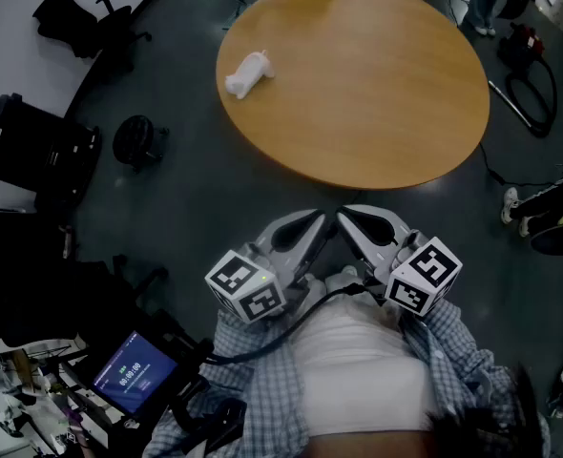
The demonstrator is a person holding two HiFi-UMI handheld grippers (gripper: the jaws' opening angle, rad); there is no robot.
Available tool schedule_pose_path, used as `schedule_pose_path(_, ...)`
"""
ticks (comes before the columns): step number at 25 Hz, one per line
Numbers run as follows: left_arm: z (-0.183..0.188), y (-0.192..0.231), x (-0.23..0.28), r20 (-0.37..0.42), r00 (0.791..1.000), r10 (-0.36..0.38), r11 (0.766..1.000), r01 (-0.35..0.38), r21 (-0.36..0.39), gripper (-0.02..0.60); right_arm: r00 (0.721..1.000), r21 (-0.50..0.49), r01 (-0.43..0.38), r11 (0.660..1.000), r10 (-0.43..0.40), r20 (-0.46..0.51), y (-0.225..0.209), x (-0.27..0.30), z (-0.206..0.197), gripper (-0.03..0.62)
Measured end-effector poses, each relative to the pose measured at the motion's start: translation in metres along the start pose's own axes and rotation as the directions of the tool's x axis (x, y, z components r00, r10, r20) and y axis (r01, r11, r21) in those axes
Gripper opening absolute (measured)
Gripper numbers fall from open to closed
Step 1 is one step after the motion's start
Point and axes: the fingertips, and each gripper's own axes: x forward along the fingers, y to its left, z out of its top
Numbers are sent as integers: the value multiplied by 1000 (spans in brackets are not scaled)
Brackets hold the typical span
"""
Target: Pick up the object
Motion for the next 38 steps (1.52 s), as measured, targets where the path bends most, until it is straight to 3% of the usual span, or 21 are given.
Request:
schedule_pose_path(13,2,0,4,-1,1000,8,1000,-8,-4,3,1000,17,6,1000,-6,2,-4,-2,5,5)
schedule_pose_path(18,16,7,2,1,998,61,998,-61,3,3,999,32,26,999,-27,18,-14,-3,15,5)
schedule_pose_path(22,32,14,3,54,994,97,995,-98,13,3,997,38,60,997,-62,38,-30,-10,31,5)
schedule_pose_path(26,9,3,4,87,983,162,986,-164,16,3,989,52,112,992,-116,94,-51,-54,20,5)
schedule_pose_path(38,15,14,-3,133,956,260,964,-265,22,3,989,95,98,991,-108,102,-76,-63,14,5)
